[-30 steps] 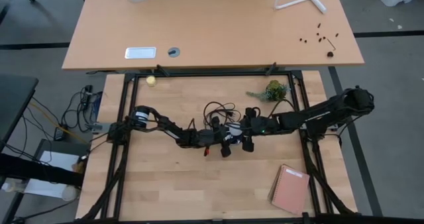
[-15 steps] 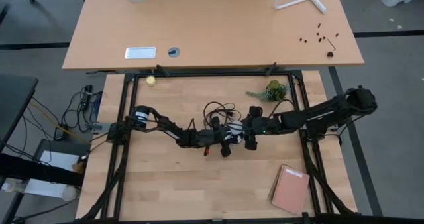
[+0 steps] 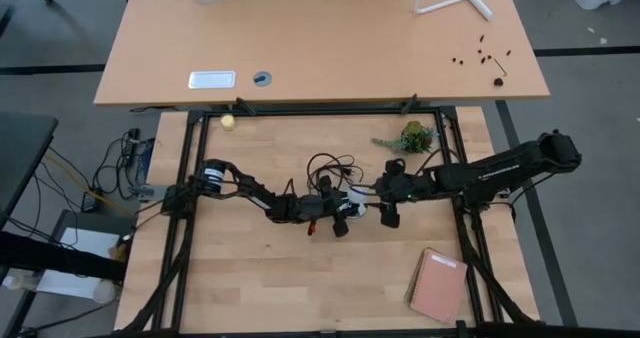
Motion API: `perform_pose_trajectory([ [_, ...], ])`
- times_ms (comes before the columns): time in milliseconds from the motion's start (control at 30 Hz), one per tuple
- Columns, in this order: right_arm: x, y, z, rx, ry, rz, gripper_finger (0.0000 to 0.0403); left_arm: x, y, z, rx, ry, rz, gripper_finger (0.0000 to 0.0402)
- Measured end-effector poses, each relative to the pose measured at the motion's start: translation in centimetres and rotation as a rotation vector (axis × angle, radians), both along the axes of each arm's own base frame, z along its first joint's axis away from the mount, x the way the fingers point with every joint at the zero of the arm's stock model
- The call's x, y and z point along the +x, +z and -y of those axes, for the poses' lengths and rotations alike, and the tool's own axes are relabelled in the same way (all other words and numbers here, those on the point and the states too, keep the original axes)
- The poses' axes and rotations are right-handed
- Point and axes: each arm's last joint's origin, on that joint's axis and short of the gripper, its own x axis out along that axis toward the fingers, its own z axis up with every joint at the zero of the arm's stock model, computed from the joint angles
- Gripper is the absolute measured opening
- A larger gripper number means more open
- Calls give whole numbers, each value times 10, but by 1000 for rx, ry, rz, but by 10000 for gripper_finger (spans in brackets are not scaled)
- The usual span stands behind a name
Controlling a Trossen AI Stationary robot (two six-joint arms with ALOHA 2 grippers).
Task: Screw lightbulb
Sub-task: Remove the white lightbulb from the metallic lamp
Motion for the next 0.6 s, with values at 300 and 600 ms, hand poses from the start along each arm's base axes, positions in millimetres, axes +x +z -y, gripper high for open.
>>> perform_pose_trajectory([
  [300,24,-17,-5,-15,26,45,252,0,0,0,-2,-1,1,176],
  [600,20,-15,13,-197,-72,0,250,0,0,-1,-7,6,3,177],
])
